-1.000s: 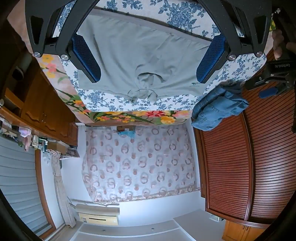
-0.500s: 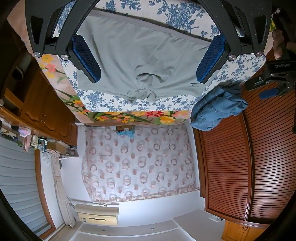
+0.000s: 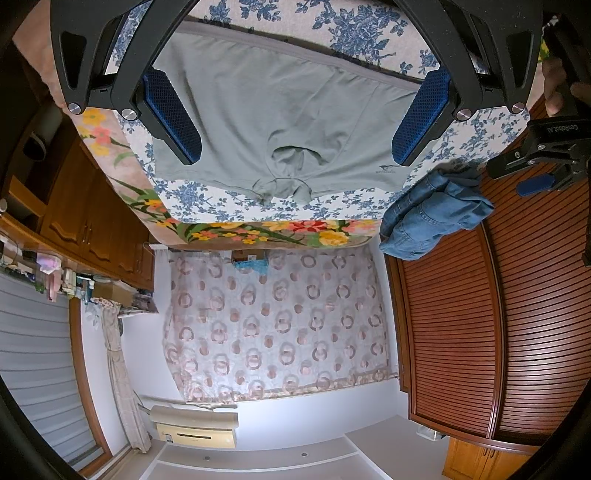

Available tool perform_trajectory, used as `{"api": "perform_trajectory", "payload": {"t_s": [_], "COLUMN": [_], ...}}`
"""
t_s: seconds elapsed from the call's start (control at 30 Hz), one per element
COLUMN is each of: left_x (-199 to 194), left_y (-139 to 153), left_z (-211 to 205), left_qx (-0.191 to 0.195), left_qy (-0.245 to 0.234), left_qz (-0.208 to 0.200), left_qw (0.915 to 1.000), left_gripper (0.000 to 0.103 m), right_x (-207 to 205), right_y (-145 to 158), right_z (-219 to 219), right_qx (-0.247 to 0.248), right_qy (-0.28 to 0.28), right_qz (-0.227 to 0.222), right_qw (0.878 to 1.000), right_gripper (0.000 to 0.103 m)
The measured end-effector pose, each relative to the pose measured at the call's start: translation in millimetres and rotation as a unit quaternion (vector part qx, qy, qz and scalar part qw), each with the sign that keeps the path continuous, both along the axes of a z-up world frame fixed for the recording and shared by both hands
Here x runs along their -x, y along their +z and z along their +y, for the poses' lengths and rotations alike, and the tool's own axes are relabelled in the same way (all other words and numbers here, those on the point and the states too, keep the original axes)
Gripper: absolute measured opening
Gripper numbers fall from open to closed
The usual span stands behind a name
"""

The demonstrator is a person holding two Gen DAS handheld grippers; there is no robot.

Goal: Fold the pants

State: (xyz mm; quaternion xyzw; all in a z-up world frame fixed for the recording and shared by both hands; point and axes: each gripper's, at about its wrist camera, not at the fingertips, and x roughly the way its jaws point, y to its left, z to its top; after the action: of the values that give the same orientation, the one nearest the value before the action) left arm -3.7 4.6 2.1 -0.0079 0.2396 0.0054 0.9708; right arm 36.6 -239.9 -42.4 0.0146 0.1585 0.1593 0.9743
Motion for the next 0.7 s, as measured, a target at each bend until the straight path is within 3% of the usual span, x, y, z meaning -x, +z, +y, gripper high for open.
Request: {"api": "perform_trajectory", "payload": {"t_s": [0.7], "left_x": [3], "left_y": [9], "left_z": [10], "left_qx": [-0.001], "left_qy": [0.001], "left_qz": [-0.001], "left_qw": [1.0000], "left_gripper": [0.103], "right_x": [0], "right_y": [1], "right_z": [1], "right_qx": [0.000], "right_qy": [0.002], "right_qz": [-0.002], "right_qw": [1.000], "right_gripper": [0.103]}}
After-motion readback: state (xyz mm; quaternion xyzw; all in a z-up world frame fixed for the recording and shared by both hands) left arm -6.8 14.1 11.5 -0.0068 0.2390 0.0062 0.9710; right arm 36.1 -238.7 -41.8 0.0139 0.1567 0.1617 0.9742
